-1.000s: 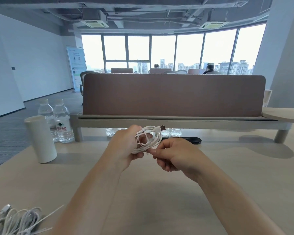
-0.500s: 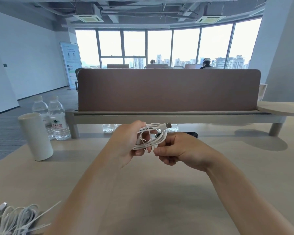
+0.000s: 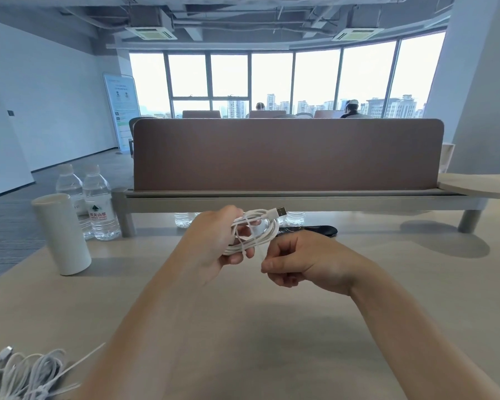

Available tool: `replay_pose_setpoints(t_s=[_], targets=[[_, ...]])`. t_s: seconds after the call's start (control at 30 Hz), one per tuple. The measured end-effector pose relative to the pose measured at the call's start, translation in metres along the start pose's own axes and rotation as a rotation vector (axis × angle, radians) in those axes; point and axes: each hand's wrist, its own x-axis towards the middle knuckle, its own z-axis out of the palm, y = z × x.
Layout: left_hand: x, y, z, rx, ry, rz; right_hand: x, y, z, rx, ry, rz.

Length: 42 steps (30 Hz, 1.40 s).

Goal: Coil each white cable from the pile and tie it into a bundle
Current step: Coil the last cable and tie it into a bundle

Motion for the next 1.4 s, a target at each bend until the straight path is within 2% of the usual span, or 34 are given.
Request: replay_pose_setpoints(t_s=[0.13, 0.3, 0.53, 0.73, 0.97, 1.27, 1.4], targets=[[-0.005, 0.002, 0.001, -0.011, -0.114, -0.026, 0.001, 0.005, -0.001, 0.053, -0.042, -0.024], [-0.008, 0.001, 0.004, 0.103, -0.221, -0.034, -0.002, 0.008, -0.009, 0.021, -0.07, 0.02], [-0.016, 0.004, 0.008, 0.249, -0.328, 0.015, -0.002, 0.014, -0.019, 0.18, -0.147, 0.078], [-0.02, 0.005, 0.016, 0.358, -0.367, 0.062, -0.006, 0.015, -0.032, 0.178, -0.144, 0.195], [-0.021, 0.006, 0.016, 0.458, -0.381, 0.073, -0.002, 0.025, -0.038, 0.322, -0.155, 0.208], [-0.024, 0.009, 0.018, 0.561, -0.373, 0.087, -0.006, 0.022, -0.045, 0.146, -0.061, 0.201], [-0.027, 0.009, 0.022, 0.615, -0.437, 0.086, -0.011, 0.016, -0.045, 0.084, -0.021, 0.161]])
